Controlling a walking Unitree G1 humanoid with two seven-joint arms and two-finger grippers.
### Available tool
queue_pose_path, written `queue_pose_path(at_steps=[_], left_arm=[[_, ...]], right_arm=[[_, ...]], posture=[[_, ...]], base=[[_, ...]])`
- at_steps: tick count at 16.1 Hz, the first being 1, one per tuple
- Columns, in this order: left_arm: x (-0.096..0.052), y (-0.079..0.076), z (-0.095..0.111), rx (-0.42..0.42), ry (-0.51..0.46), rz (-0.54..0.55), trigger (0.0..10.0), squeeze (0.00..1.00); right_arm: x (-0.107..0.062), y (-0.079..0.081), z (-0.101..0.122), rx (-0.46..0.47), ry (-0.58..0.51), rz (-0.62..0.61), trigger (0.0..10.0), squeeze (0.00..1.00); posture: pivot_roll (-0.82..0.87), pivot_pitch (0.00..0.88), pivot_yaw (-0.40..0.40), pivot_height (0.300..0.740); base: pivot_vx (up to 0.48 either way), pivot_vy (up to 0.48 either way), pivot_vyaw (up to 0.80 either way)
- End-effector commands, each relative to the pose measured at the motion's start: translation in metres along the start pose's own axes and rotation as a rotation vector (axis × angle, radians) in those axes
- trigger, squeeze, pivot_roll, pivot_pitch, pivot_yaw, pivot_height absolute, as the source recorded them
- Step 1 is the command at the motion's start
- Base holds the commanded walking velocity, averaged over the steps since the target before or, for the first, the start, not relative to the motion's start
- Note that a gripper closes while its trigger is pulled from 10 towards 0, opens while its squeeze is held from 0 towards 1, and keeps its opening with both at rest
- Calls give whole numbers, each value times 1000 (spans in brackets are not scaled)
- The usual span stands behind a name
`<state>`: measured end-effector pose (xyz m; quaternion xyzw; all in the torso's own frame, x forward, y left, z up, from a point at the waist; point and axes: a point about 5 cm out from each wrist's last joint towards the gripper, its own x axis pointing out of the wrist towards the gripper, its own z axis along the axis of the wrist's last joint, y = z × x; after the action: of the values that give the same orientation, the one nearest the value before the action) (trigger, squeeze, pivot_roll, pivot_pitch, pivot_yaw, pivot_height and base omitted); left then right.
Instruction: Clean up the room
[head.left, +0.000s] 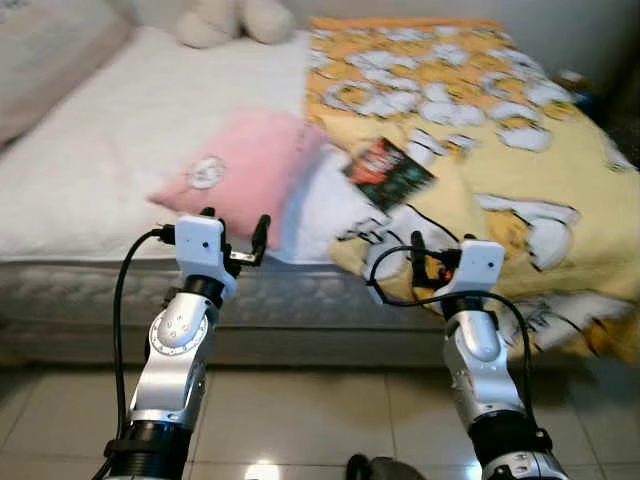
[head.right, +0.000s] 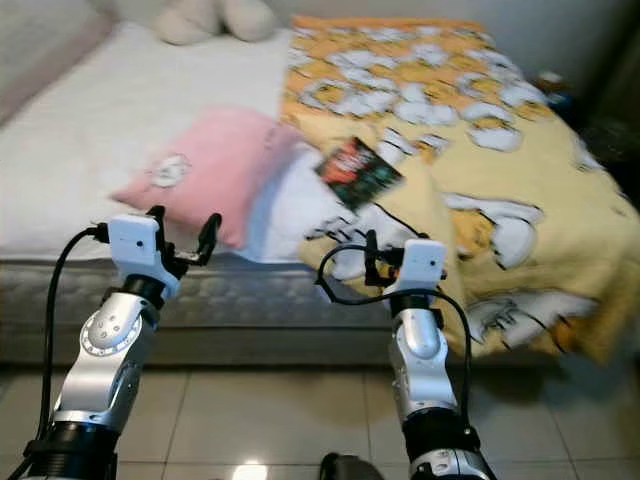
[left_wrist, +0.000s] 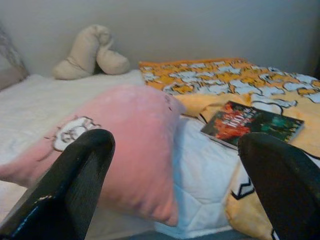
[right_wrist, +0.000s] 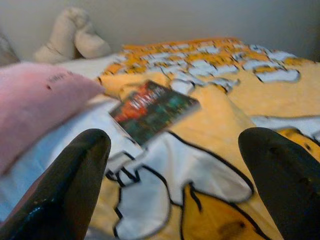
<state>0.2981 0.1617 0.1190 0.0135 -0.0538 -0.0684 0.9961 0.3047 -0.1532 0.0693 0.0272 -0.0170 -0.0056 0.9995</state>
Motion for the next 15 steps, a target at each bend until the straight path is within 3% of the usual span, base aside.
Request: queue_pose_path(at_steps=[1,5,7,15], left_arm=[[2,2,-2,3,21,18,10000,0],[3,2,-4,11,37,50,10000,0],[3,1,-5,-43,41,22,10000,0],[3,-3,-4,19,54,-29,10000,0]], right_arm=[[3,2,-1,0,22,8,10000,0],[6,5,0,-1,23,28,10000,0],[7,6,1,-1,23,34,10000,0],[7,11,-1,0,31,64,10000,0]], posture=[[-27,0,44,706],[-26,0,41,706],[-22,0,39,706],[-16,0,40,706]], base=[[0,0,0],[0,0,0],[0,0,0],[0,479,0]])
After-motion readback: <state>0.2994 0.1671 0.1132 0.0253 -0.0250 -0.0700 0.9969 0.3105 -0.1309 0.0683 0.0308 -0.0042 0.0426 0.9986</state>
